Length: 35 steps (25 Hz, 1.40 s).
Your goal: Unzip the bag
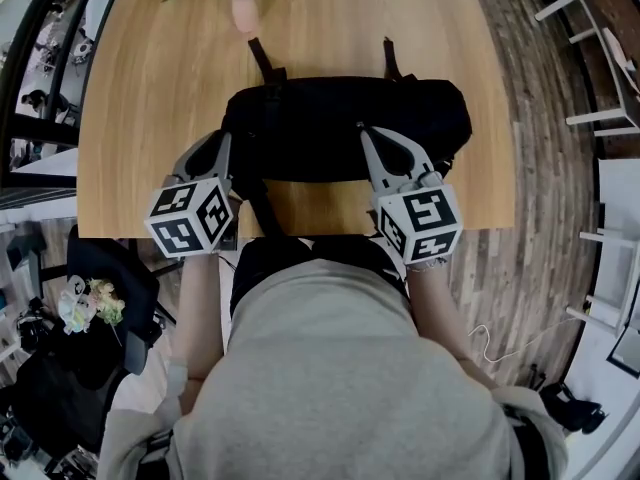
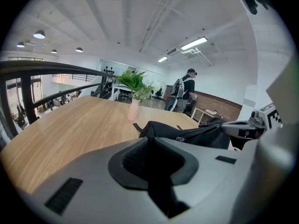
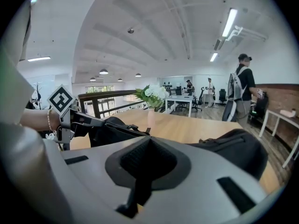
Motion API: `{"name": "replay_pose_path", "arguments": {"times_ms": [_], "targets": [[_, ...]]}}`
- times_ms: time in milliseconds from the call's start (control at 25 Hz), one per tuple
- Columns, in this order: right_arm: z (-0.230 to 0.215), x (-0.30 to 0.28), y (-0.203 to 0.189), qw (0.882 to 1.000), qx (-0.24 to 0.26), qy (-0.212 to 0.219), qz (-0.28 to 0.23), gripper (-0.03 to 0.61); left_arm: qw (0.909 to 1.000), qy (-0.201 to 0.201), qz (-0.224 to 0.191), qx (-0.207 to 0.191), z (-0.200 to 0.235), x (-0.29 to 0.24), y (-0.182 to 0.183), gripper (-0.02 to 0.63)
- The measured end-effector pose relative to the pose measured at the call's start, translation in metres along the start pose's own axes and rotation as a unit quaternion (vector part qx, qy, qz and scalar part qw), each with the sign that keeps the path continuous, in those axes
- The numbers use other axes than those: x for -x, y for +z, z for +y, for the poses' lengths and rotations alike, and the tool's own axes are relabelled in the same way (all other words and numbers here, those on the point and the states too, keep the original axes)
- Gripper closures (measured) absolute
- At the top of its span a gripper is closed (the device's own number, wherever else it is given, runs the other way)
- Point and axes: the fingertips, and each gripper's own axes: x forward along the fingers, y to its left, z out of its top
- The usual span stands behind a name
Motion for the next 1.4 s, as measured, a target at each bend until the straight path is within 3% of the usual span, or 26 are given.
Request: {"name": "replay_pose_path", "arguments": {"times_ms": [200,360,480,520,640,840,1080,1400], "targets": [[-0.009,0.002,0.001,1.000,0.003,0.016,-0.006,0.568,0.9994,0.032,-0.013,-0.005,0.001,0.006,0.001,0.561],[-0.015,0.004,0.002,0.999,0.000,0.030,-0.011,0.568,0.9974,0.049,-0.033,-0.040,-0.008,0.012,0.007,0.560],[-0.015,0.004,0.004,0.999,0.000,0.043,-0.016,0.568,0.9932,0.058,-0.067,-0.076,-0.017,0.021,0.021,0.460],[-0.015,0.004,0.005,0.999,-0.002,0.046,-0.018,0.568,0.9913,0.053,-0.077,-0.094,-0.024,0.024,0.026,0.423],[-0.016,0.004,0.007,0.998,-0.010,0.054,-0.020,0.568,0.9843,0.012,-0.090,-0.151,-0.059,0.026,0.040,0.402],[-0.015,0.005,0.009,0.998,-0.016,0.065,-0.022,0.569,0.9653,-0.073,-0.065,-0.242,-0.128,0.005,0.037,0.400],[-0.013,0.005,0.011,0.997,-0.025,0.071,-0.026,0.569,0.9486,-0.137,-0.020,-0.285,-0.179,-0.023,0.018,0.400],[-0.010,0.009,0.010,0.997,-0.027,0.067,-0.027,0.569,0.9336,-0.147,0.008,-0.327,-0.199,-0.045,0.002,0.403]]}}
